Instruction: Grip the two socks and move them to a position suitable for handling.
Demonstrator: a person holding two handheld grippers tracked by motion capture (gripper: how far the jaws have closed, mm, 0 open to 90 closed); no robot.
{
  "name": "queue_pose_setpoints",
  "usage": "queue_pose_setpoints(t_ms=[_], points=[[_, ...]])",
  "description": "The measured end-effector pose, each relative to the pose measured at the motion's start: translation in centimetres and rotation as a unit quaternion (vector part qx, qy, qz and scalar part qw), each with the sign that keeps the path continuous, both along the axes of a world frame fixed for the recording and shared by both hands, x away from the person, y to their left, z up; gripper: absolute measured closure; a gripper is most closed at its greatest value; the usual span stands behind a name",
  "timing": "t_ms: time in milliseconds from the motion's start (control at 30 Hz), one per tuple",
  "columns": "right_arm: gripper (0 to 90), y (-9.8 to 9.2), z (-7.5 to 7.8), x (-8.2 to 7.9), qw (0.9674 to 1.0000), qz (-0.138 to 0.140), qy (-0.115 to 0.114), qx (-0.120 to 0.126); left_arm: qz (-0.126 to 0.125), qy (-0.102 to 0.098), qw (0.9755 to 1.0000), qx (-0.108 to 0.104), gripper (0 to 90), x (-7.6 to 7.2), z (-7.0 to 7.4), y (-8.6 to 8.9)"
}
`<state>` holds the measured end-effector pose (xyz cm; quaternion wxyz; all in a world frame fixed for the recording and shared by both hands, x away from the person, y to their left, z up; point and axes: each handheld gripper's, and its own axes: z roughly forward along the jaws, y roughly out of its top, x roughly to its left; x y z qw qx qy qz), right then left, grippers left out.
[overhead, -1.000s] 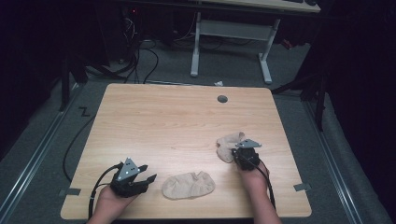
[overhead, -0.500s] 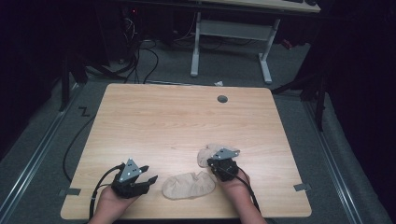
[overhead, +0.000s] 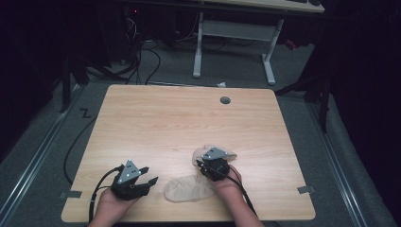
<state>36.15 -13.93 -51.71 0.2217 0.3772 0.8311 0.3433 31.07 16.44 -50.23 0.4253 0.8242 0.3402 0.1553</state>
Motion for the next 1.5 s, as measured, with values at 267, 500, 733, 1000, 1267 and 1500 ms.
queue_pose_setpoints(t_ms=[267,500,733,1000,1267,1500], points=[[49.1,0.4,-0.4,1.8,0.9996,-0.009,0.026,0.008,0.030,0.002,0.9995,0.000,46.6,-0.9,-0.1,1.8],[58.6,0.6,-0.8,2.7,0.9989,-0.008,0.047,-0.001,0.045,0.003,0.9990,0.006,46.6,-1.6,-0.1,2.7],[80.1,1.0,-0.7,2.6,0.9992,0.007,0.037,-0.018,0.052,0.002,0.9986,0.007,46.6,-1.7,-0.2,3.1],[81.2,2.0,0.2,2.0,0.9995,0.022,0.021,-0.011,0.061,-0.001,0.9981,0.008,46.9,-2.2,0.0,3.8],[81.2,3.5,1.5,1.0,0.9990,0.043,0.000,0.016,0.072,-0.004,0.9974,0.006,46.9,-2.6,0.1,4.4],[81.1,4.4,3.5,0.2,0.9954,0.064,-0.029,0.065,0.073,-0.003,0.9973,0.006,46.9,-2.5,0.0,4.2]])
